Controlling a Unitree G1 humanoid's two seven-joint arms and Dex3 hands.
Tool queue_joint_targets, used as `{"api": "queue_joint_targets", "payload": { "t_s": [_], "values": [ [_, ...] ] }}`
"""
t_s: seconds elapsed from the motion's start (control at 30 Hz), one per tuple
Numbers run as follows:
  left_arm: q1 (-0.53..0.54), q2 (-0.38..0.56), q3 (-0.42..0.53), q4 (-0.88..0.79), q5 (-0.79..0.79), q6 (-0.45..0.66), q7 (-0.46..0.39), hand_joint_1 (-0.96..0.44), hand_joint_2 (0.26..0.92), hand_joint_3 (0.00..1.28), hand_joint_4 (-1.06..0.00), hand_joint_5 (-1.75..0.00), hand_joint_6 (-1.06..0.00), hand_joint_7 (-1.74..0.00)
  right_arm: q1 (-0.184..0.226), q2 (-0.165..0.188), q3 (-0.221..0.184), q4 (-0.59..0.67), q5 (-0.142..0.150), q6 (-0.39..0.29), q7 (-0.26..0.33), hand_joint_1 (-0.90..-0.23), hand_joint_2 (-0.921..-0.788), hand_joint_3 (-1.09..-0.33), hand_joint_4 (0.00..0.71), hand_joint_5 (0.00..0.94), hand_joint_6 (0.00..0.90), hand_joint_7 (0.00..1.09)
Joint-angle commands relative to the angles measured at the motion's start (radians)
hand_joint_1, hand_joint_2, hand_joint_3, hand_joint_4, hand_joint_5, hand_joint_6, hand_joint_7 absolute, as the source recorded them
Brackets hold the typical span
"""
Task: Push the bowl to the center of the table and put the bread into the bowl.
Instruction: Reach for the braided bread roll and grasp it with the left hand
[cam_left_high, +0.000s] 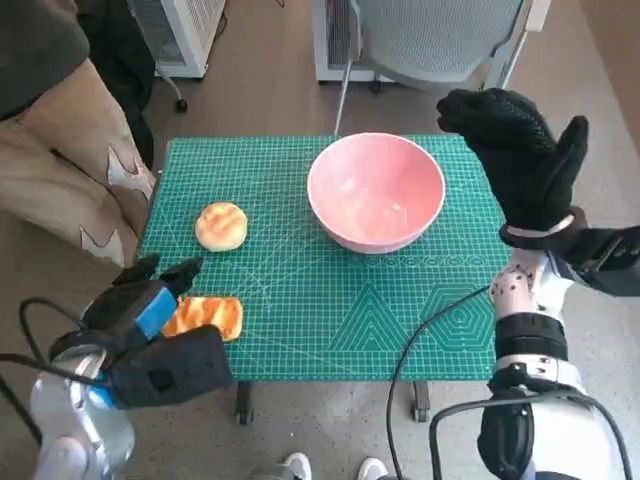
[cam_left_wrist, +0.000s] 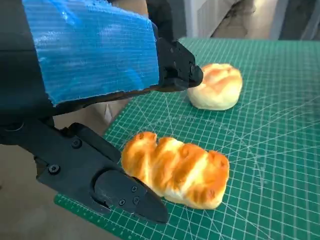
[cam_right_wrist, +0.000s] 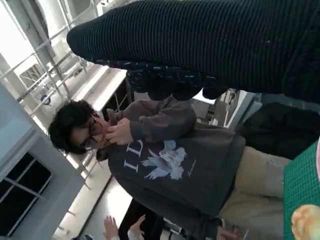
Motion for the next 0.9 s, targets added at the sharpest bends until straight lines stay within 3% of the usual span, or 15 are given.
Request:
{"api": "queue_joint_targets", "payload": {
  "t_s": [0.03, 0.9],
  "values": [
    [-0.042, -0.012, -0.018, 0.055, 0.012, 0.019, 0.011, -0.46, 0.722, 0.00, -0.06, 0.00, -0.24, 0.00, 0.022, 0.005, 0.003, 0.002, 0.006, 0.015, 0.012, -0.712, -0.921, -0.665, 0.147, 0.003, 0.205, 0.02],
    [-0.203, -0.024, -0.104, 0.357, -0.045, 0.035, 0.065, -0.45, 0.737, 0.00, -0.04, 0.00, -0.20, 0.00, 0.032, -0.006, 0.008, -0.011, 0.012, 0.015, 0.005, -0.714, -0.921, -0.675, 0.162, 0.006, 0.214, 0.02]
  ]
}}
